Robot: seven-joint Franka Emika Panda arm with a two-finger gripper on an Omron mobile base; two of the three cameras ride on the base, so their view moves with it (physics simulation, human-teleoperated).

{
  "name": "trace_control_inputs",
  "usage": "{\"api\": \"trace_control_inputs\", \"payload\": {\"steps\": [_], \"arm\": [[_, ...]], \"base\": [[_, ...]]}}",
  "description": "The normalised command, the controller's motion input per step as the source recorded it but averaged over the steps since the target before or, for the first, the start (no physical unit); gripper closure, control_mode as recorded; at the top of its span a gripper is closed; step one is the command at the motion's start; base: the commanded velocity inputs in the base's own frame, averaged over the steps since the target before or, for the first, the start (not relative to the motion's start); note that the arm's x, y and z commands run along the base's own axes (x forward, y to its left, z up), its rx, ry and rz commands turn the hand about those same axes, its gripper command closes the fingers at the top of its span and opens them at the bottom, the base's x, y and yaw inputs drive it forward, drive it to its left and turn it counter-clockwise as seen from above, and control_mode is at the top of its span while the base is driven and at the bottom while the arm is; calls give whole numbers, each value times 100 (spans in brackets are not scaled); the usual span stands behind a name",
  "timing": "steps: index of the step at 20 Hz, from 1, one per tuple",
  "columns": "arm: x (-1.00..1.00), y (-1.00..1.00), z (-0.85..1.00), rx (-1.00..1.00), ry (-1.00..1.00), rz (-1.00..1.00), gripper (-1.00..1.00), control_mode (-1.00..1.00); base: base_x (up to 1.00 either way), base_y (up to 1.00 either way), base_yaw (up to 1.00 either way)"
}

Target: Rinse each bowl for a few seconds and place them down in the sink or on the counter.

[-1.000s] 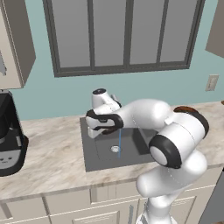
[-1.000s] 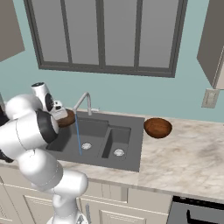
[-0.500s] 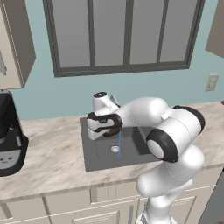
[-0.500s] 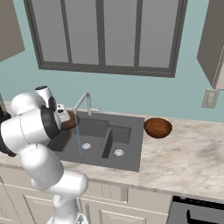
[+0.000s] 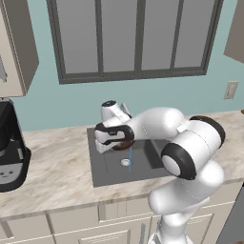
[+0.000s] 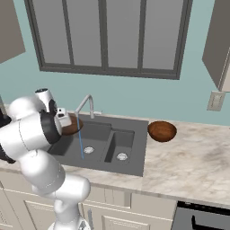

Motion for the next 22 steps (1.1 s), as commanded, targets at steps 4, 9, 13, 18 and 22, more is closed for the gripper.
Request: {"api": "trace_control_inputs", "payload": {"steps": [4, 9, 13, 18, 22], "arm": [[-17, 21, 12, -3, -4, -8, 100, -100], [-1, 26, 18, -1, 0, -4, 100, -100], [6, 25, 4, 0, 0, 1, 100, -100], [5, 34, 0, 0, 0, 3, 100, -100], [4, 43, 0, -2, 0, 6, 100, -100]], "base": [[0, 0, 0], [0, 0, 0], [0, 0, 0], [0, 0, 0], [0, 0, 0]]}}
